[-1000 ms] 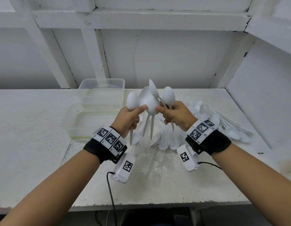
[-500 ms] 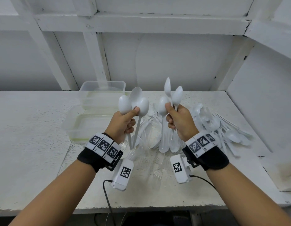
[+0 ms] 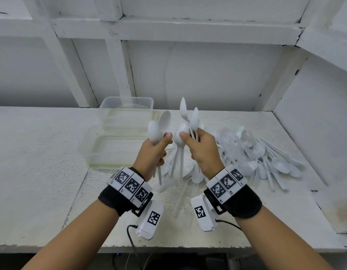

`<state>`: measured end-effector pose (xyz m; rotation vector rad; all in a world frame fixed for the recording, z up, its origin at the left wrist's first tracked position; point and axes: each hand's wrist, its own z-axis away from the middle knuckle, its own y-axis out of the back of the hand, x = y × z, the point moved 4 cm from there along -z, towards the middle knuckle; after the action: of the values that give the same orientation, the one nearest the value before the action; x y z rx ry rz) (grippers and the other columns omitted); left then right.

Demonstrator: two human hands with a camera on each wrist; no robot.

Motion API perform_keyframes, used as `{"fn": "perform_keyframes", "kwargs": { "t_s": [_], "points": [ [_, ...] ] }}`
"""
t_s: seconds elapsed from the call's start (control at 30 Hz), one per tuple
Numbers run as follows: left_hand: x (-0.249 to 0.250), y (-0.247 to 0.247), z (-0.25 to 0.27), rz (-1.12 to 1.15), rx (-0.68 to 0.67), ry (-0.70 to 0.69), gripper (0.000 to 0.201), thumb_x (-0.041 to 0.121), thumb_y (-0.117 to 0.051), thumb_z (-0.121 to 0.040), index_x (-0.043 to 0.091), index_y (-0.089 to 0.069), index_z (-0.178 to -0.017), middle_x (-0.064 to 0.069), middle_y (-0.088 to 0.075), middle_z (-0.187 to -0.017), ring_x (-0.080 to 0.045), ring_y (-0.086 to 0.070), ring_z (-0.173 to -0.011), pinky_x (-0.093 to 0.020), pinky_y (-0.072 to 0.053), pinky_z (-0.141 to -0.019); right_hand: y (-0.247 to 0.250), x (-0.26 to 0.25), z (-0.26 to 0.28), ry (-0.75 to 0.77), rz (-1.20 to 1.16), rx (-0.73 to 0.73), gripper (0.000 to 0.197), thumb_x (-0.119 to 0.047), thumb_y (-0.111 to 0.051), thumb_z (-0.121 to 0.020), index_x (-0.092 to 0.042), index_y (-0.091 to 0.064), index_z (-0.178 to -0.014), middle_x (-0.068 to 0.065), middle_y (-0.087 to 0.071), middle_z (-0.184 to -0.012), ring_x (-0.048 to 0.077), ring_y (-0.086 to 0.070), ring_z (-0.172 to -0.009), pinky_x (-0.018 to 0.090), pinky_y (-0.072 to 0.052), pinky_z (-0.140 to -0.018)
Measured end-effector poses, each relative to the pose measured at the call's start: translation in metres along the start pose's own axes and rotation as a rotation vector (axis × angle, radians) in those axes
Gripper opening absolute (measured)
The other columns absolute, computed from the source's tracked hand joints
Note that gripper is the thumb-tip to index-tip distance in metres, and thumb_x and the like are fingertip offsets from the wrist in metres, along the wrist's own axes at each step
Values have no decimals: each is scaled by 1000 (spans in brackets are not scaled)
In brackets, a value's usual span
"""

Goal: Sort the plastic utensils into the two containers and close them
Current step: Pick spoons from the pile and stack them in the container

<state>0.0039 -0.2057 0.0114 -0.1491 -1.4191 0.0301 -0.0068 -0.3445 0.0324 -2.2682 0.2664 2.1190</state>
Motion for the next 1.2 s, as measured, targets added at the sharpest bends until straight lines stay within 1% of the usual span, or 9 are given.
{"fn": "perform_keyframes", "kwargs": {
  "t_s": [0.13,0.23,0.4,0.5,0.63,0.77,0.9,1.07,1.2],
  "points": [
    [-1,-4,3,-123,-57,-9,59,67,-26,-83,21,-59,-102,3,-58,-81,-6,-31,-50,-19,-26,-46,7,0,-3,-10,-7,78,13,-21,-61,-89,-14,-59,-78,-15,-48,-47,-2,-43,-41,16,-32,-51],
    [-6,-4,3,-103,-81,22,71,65,-7,-89,23,-60,-111,1,-54,-75,-9,-31,-57,-22,-26,-52,7,1,-2,-23,-1,56,13,-20,-61,-89,-18,-58,-77,-19,-48,-44,-3,-44,-40,16,-32,-51],
    [-3,-8,6,-223,-66,-28,22,25,-39,-96,21,-60,-102,8,-50,-73,-7,-40,-62,-18,-33,-57,3,5,2,-22,-4,40,10,-20,-61,-89,-16,-60,-79,-19,-49,-45,-2,-43,-41,16,-32,-50],
    [-2,-10,6,-294,-31,-116,11,18,-46,-96,21,-56,-96,10,-49,-72,0,-45,-60,-14,-38,-58,1,7,4,-12,19,58,11,-22,-62,-88,-11,-64,-88,-15,-51,-52,-1,-45,-42,18,-33,-50],
    [-6,-3,1,-343,112,-157,18,21,-51,-93,11,-47,-79,-6,-45,-74,-17,-45,-68,-33,-41,-62,0,9,6,-29,39,62,15,-24,-62,-88,-9,-63,-86,-16,-49,-50,0,-43,-44,21,-33,-52],
    [-4,1,0,-375,150,-186,23,22,-50,-94,13,-38,-76,-10,-49,-77,-15,-52,-60,-35,-44,-59,1,4,10,1,89,72,11,-24,-61,-89,-15,-62,-83,-14,-53,-59,2,-48,-55,24,-38,-56],
    [-2,1,-1,-489,182,-240,27,23,-50,-93,17,-35,-73,-8,-51,-72,-20,-53,-62,-40,-46,-61,1,-4,12,60,128,109,22,-26,-61,-88,-4,-61,-86,12,-65,-78,28,-60,-73,40,-50,-69],
    [-5,-6,2,-317,124,-179,13,22,-48,-96,12,-42,-89,-11,-65,-92,-16,-69,-77,-31,-57,-63,-7,-6,12,104,212,104,13,-26,-62,-88,-14,-57,-85,-4,-61,-75,7,-57,-67,8,-43,-59],
    [-3,-19,8,-183,-45,-129,19,24,-44,-98,12,-39,-112,-13,-68,-97,-22,-71,-77,-41,-58,-73,-13,3,6,74,213,145,14,-25,-62,-88,-13,-57,-83,-7,-59,-73,4,-55,-66,9,-42,-59]
  ]
}}
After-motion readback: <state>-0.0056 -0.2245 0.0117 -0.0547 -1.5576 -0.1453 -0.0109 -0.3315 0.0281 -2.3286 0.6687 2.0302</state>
